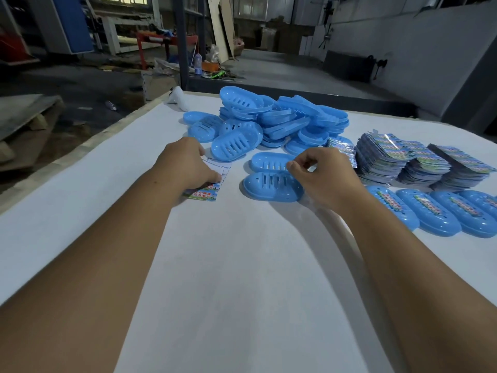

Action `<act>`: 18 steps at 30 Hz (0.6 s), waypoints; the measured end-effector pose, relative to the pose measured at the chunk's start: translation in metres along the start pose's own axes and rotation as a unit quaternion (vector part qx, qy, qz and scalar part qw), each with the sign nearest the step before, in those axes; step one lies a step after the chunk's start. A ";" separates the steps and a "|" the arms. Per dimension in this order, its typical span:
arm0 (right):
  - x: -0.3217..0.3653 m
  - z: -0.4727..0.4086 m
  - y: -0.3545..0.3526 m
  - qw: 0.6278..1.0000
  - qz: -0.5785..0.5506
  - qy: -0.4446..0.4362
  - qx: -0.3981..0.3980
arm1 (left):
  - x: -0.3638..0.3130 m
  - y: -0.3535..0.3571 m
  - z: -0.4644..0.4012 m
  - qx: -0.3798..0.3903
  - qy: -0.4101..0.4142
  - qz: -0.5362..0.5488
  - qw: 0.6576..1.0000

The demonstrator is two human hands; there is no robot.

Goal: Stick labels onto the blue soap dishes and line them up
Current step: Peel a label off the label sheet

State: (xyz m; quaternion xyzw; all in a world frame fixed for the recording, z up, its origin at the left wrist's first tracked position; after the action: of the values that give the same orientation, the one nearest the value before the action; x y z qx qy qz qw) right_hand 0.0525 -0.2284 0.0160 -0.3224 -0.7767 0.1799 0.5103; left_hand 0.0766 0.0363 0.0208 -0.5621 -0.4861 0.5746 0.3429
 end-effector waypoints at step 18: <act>0.037 0.013 0.015 0.928 -0.364 0.063 0.042 | -0.058 0.000 0.031 0.129 0.093 0.514 0.843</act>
State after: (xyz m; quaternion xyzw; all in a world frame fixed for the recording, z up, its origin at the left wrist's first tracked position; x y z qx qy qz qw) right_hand 0.0350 -0.1918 0.0268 -0.0065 -0.7986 -0.0070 0.6018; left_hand 0.0538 -0.0234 0.0358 -0.7331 -0.0144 0.6708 0.1111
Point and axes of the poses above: each hand's wrist, its own z-axis away from the middle knuckle, its own y-axis out of the palm, x = y × z, the point moved 4 cm from there along -z, towards the middle knuckle, and after that the axes turned 11 degrees about -z, right-handed, at the moved point
